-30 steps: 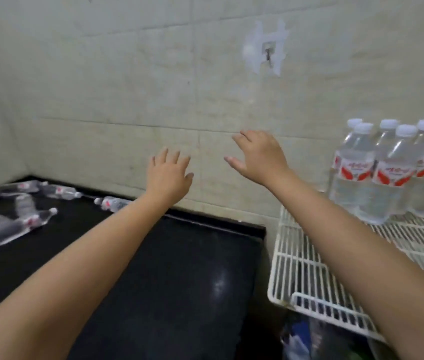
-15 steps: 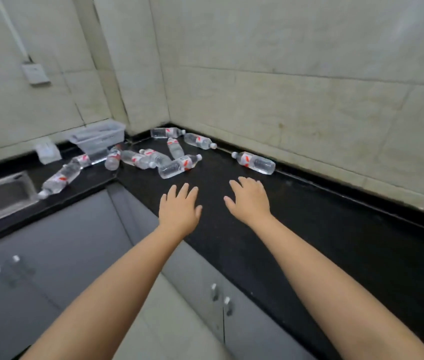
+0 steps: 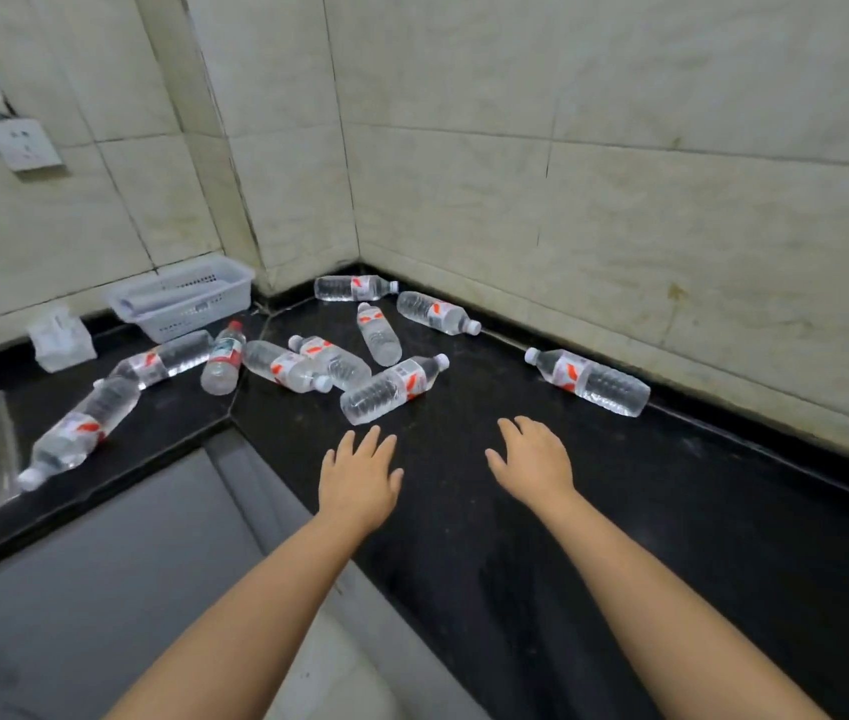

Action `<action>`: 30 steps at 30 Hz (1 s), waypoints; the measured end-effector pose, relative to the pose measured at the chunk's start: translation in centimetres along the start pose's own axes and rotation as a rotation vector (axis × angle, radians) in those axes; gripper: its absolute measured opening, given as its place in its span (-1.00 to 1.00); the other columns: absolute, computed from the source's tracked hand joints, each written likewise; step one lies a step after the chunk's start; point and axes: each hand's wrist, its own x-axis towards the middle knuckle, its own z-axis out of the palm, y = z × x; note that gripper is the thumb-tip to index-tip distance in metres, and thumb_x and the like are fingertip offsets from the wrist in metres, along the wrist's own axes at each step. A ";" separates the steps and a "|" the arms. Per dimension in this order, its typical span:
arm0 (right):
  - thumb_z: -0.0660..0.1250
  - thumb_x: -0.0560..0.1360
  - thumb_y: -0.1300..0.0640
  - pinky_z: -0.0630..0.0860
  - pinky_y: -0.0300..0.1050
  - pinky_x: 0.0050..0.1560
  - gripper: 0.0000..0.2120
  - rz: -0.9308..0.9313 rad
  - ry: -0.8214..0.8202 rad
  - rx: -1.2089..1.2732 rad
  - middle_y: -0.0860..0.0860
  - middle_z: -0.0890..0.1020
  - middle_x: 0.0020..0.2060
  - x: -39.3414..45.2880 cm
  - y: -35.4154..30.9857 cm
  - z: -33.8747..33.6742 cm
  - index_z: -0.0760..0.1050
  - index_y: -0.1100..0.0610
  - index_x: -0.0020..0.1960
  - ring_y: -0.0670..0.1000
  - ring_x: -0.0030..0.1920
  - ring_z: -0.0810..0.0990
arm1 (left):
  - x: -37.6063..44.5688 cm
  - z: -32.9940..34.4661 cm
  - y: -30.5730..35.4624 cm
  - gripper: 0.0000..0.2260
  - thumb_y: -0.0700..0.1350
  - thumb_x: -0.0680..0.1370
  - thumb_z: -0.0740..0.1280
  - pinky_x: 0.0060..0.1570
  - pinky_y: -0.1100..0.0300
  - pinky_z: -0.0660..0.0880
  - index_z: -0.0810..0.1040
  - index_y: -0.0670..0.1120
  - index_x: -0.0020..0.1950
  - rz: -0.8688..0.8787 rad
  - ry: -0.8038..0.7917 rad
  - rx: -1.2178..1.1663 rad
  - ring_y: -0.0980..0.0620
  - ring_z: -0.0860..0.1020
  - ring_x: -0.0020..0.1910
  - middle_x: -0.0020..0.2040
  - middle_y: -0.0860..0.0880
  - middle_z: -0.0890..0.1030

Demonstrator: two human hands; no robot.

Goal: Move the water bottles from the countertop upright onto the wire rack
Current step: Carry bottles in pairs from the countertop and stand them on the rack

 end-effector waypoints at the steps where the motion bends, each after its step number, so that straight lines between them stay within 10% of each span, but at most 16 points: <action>1: 0.15 0.53 -0.01 0.28 -0.02 0.31 -0.55 0.014 -0.001 -0.001 0.15 0.40 0.31 1.9 0.1 0.3 0.26 0.17 0.35 0.14 0.32 0.35 | 2.0 -0.1 -0.6 -0.57 0.04 0.59 0.05 0.41 -0.08 0.10 0.11 0.00 0.45 0.012 -0.001 0.011 -0.13 0.04 0.48 0.51 -0.01 0.11; 30: 0.23 0.49 0.10 0.36 0.06 0.20 -0.54 0.648 -0.121 -0.183 0.24 0.42 0.26 23.0 8.4 5.0 0.27 0.25 0.32 0.23 0.24 0.39 | 35.7 7.2 -0.3 -0.52 -0.01 0.55 0.18 0.06 -0.03 0.44 0.10 0.09 0.44 0.467 -0.226 -0.209 -0.20 0.32 0.18 0.32 -0.20 0.22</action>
